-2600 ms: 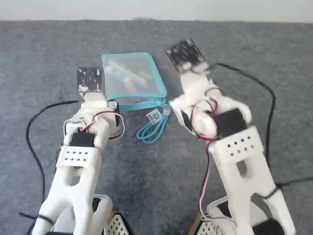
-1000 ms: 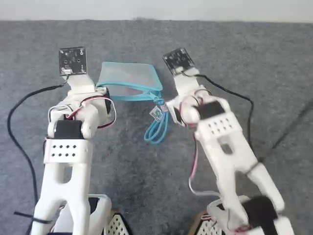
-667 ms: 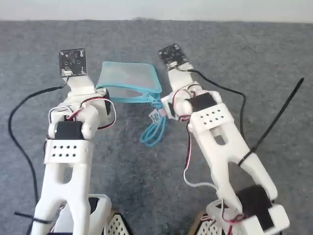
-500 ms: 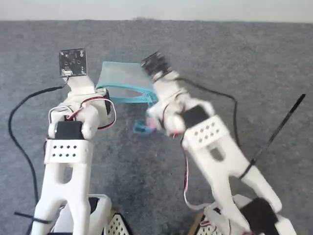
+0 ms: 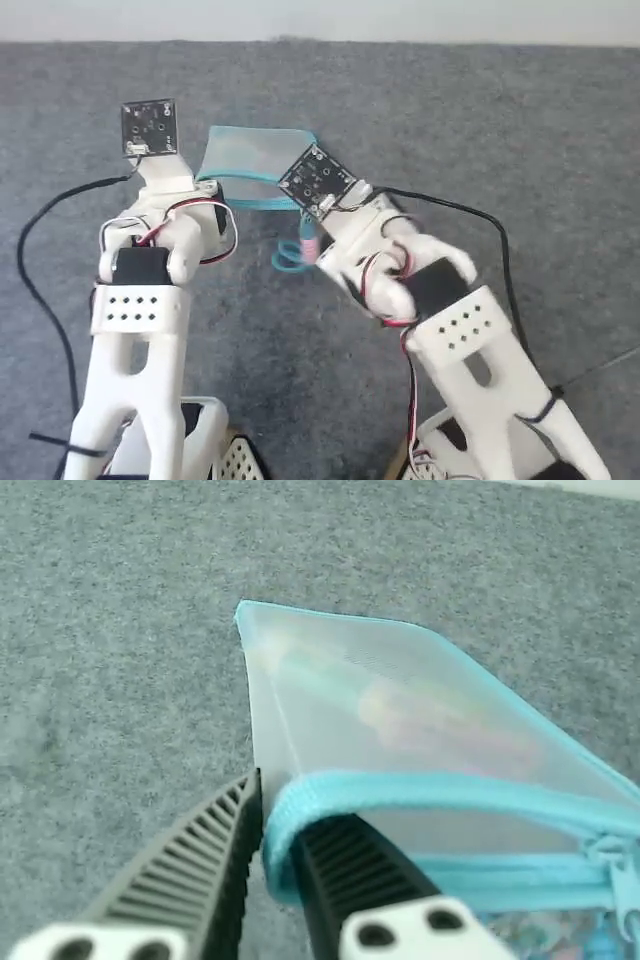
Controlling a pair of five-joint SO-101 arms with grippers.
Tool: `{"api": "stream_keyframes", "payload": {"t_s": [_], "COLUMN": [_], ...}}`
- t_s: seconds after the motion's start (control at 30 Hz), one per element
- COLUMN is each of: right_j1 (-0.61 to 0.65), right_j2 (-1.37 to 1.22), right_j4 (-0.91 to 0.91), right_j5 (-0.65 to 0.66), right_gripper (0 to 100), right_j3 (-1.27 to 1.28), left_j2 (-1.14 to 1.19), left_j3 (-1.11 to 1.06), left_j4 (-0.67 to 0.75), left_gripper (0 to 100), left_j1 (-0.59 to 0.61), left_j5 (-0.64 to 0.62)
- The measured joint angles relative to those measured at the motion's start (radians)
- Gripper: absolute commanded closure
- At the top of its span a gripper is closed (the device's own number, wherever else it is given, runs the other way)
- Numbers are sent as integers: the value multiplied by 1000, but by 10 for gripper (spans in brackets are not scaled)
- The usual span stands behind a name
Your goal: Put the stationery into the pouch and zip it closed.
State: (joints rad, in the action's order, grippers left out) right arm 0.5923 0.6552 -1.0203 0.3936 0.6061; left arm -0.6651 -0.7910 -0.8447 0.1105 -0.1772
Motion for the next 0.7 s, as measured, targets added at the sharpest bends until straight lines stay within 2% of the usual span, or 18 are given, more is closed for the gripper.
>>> {"api": "stream_keyframes", "payload": {"t_s": [0.1, 0.17, 0.4, 0.7], "right_j1": [-8, -9, -9, -9], "right_j2": [-2, -23, -163, -270], "right_j4": [5, 20, 127, 230], "right_j5": [95, 158, 267, 295], "right_gripper": [476, 448, 450, 456], "right_j3": [0, 0, 0, -29], "left_j2": [0, 0, 0, 0], "left_j3": [0, 0, 0, 0], "left_j4": [0, 0, 0, 0], "left_gripper": [985, 985, 985, 985], "left_j1": [0, 0, 0, 0], "left_j5": [0, 0, 0, 0]}}
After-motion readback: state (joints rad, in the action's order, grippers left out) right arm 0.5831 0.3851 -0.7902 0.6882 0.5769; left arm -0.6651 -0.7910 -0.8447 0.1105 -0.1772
